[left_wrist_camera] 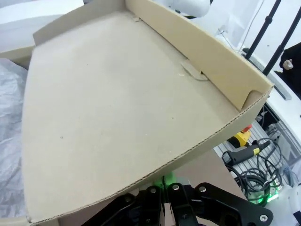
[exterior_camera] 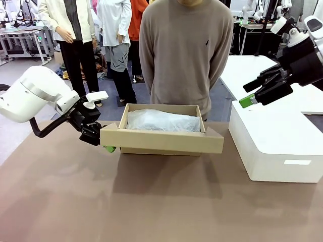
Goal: Pack the shoes into the box.
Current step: Close the Shoes Box.
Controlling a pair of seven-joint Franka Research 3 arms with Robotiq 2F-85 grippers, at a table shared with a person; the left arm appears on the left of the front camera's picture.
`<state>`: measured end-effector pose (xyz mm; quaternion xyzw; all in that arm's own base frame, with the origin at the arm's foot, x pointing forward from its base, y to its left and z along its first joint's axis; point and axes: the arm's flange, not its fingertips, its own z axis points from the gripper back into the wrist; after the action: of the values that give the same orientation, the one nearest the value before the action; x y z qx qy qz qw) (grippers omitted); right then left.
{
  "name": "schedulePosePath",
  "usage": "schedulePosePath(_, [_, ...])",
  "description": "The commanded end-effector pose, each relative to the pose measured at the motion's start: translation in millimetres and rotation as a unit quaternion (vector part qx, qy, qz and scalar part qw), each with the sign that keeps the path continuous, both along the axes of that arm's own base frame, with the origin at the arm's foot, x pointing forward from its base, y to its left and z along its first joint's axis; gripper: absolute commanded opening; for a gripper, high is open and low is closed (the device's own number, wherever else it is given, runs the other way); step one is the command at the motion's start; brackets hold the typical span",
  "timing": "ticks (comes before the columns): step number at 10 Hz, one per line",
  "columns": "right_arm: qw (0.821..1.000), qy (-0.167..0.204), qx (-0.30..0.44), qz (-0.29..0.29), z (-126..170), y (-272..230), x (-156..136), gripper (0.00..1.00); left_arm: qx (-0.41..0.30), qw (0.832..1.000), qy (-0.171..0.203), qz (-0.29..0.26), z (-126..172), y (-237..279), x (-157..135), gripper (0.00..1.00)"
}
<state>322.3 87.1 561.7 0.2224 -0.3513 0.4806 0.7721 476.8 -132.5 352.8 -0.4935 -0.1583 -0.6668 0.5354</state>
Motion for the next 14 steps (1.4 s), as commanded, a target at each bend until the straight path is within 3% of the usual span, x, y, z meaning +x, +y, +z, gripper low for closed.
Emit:
schedulePosePath(1, [1.0,-0.008,0.012,0.012,0.5,0.2,4.2,1.0,-0.017,0.999,-0.01,0.029,11.3,0.6,-9.5,0.0])
schedulePosePath(4, [1.0,-0.008,0.012,0.012,0.5,0.2,4.2,1.0,-0.034,0.996,-0.054,0.062,27.9,1.4,-8.8,0.0])
schedulePosePath(8, [1.0,-0.008,0.012,0.012,0.5,0.2,4.2,1.0,-0.044,0.982,-0.143,0.116,49.5,-5.6,5.7,0.0])
schedulePosePath(12, [1.0,-0.008,0.012,0.012,0.5,0.2,4.2,1.0,0.019,0.957,-0.223,0.183,71.9,-8.2,37.8,0.0])
schedulePosePath(14, [1.0,-0.008,0.012,0.012,0.5,0.2,4.2,1.0,0.031,0.947,-0.232,0.222,81.9,-0.8,60.8,0.0])
